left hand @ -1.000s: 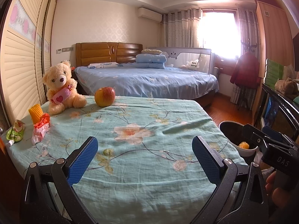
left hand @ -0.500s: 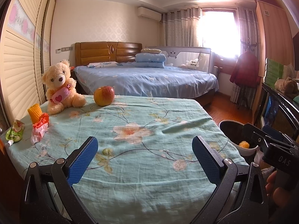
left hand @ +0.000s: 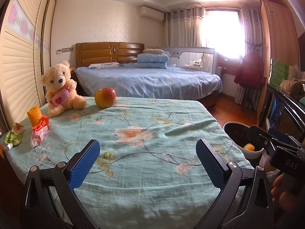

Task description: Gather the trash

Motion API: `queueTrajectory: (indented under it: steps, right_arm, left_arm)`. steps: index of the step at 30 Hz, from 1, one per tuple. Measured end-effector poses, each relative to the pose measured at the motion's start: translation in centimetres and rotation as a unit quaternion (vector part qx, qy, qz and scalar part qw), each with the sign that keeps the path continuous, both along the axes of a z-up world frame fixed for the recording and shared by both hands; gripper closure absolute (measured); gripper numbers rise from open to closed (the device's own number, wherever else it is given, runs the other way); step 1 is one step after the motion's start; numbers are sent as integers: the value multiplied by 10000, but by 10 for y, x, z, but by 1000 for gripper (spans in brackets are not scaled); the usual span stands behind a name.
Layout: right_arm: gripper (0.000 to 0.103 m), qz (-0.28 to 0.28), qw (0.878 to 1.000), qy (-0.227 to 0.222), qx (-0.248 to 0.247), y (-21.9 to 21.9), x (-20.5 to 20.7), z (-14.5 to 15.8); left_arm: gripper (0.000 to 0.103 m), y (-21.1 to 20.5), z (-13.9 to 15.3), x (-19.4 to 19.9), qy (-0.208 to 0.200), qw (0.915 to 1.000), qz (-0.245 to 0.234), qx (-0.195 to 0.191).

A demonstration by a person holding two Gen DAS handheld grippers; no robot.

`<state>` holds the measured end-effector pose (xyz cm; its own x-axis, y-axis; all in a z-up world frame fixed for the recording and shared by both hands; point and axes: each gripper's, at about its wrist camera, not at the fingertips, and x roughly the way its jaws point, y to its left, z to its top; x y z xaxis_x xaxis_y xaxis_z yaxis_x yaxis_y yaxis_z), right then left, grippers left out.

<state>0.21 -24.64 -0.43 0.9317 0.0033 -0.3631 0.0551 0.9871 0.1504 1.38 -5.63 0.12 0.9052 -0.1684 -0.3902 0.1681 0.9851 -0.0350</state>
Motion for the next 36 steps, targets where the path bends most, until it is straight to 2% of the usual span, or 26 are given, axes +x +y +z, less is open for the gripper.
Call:
queueTrajectory:
  steps: [36]
  right_arm:
    - [0,13,10000,89,35,3,3,-5]
  left_arm:
    - [0,1,-11,15,171,9998,-50,-2]
